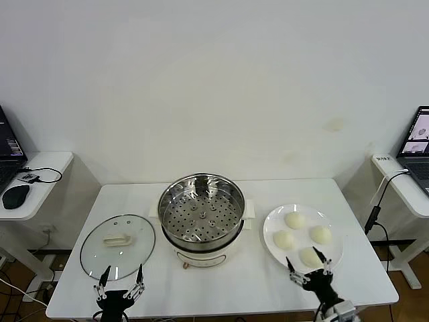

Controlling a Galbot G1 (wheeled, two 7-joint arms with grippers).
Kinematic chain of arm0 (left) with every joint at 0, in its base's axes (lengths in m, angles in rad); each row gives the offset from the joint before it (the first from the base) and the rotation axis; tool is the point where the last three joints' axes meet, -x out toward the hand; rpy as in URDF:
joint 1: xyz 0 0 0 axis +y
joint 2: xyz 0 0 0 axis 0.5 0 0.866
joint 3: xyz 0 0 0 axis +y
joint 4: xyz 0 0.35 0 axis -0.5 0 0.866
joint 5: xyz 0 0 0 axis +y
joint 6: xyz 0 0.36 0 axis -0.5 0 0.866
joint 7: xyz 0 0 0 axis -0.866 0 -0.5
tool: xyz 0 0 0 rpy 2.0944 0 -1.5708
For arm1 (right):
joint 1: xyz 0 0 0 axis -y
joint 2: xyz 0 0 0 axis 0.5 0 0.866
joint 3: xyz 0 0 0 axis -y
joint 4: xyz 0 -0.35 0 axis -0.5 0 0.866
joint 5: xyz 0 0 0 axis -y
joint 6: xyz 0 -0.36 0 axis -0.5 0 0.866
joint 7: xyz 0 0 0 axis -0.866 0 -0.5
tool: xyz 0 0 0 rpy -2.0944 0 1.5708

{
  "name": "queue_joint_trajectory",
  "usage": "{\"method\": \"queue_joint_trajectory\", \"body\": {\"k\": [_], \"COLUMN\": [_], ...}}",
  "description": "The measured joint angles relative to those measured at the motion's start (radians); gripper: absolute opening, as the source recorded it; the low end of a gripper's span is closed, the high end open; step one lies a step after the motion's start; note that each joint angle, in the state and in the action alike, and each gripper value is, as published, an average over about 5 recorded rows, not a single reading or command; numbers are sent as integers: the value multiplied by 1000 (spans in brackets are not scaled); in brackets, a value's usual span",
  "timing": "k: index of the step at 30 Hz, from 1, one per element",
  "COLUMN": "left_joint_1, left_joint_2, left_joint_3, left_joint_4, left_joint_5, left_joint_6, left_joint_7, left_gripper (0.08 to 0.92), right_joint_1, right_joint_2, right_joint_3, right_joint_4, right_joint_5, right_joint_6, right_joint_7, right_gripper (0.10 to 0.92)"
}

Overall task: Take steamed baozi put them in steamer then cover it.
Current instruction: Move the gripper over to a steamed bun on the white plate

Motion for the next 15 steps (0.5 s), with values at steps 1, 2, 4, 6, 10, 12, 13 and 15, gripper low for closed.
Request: {"method": "queue_joint_trajectory", "body": {"k": [1,2,4,6,10,12,13,15], "left_joint_1": [-1,-2,-6,-10,-17,-18,-18,-16], "left_joint_2": [0,0,-1,-2,-3,-4,-6,-8], "left_joint_3": [1,1,2,0,-7,-9,-10,-10], "left_joint_4": [-2,-4,-12,-16,-18,-19,-21,-23], "left_joint_5": [6,11,32,52,85,99,105,116], "left_joint_6": [6,13,39,65,101,114,120,132], "left_joint_7": [0,1,2,3,2,0,-1,-3], "left_gripper": [823,823,823,823,823,823,823,823], "right_joint_1": [11,22,68,120,243,318,359,446], "right_joint_2": [-12,-24,-74,-126,-232,-281,-304,-344], "right_joint_3": [0,0,-4,-17,-84,-136,-167,-238], "right_joint_4": [-6,-13,-39,-67,-133,-172,-194,-238], "right_joint_5": [-13,-25,-73,-114,-178,-199,-206,-213], "right_joint_6": [-1,-3,-10,-18,-29,-33,-35,-38], "right_joint_7": [-3,-7,-22,-44,-107,-145,-166,-209], "right_gripper": [823,823,823,823,823,823,823,823]}}
